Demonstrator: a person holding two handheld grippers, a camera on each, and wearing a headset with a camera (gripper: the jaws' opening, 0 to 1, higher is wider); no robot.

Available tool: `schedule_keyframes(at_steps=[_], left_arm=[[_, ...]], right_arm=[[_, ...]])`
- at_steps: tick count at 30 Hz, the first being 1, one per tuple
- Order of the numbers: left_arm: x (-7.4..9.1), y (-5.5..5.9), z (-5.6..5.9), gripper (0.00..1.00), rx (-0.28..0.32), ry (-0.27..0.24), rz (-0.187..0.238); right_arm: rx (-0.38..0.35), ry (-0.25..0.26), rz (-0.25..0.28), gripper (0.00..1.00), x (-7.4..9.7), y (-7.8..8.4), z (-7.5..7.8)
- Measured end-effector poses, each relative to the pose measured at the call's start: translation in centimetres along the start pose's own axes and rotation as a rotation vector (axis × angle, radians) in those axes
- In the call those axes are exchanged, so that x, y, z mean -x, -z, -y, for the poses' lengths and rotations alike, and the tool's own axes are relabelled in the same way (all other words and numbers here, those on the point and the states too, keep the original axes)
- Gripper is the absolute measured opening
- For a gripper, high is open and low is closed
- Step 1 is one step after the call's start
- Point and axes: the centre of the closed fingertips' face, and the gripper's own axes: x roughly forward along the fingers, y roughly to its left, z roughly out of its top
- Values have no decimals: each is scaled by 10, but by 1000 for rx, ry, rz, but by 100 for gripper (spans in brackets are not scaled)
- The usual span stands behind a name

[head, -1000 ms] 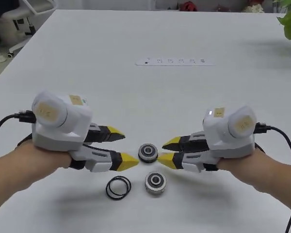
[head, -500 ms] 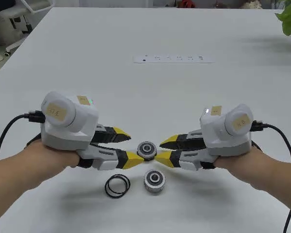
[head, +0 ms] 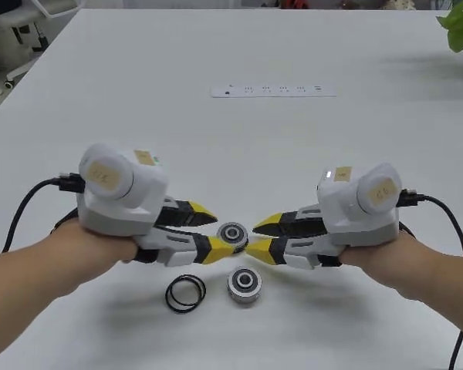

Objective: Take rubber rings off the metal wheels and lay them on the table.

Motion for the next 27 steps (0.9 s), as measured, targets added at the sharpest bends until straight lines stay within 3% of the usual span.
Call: schedule_keyframes(at_steps=[27], left_arm=[[-12,2,-3,20,-39,0,-33]], right_arm=[[-10,-1,2,18,1,2,0]])
